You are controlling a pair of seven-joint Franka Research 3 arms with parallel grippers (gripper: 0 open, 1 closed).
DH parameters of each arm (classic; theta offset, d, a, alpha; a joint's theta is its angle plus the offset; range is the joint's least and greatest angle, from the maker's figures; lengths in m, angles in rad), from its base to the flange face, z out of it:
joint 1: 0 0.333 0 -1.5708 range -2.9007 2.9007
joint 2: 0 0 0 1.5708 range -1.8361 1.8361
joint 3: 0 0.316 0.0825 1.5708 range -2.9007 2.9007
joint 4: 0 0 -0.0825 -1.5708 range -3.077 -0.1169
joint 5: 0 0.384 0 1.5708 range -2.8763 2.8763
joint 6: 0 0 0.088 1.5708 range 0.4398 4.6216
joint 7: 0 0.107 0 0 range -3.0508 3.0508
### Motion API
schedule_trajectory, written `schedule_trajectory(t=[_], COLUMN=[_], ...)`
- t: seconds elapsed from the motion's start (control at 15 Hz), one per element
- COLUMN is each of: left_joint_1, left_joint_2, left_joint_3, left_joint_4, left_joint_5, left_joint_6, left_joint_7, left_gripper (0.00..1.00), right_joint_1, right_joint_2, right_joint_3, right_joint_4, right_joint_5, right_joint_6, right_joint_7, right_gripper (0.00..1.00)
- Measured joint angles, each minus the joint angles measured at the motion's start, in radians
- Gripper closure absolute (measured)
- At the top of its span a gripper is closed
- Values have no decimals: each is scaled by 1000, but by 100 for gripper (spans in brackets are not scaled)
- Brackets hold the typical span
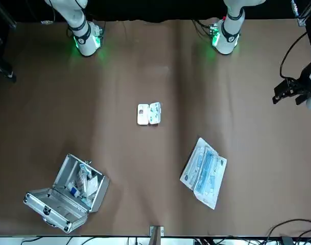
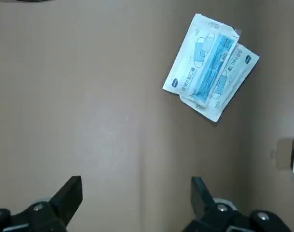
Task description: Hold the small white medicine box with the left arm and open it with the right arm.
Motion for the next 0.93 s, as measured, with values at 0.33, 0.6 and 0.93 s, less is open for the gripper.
schedule_trajectory(t=[0.33, 0.6, 0.93], left_joint_1=[0, -12, -16], left_joint_2=[0, 18, 33], left_joint_3=[1, -15, -70], left_joint_4=[0, 0, 0], left_joint_5=[0, 0, 33], left_joint_6=[0, 33, 55], left_joint_7=[0, -56, -88], left_gripper=[0, 0, 0], right_joint_1=[1, 1, 7], right_joint_2=[0, -1, -6], right_joint_3=[8, 10, 17], right_joint_4=[0, 0, -1], right_joint_5=[0, 0, 1], right_joint_6=[0, 0, 2], right_joint_7=[0, 0, 0], right_gripper=[1, 1, 1])
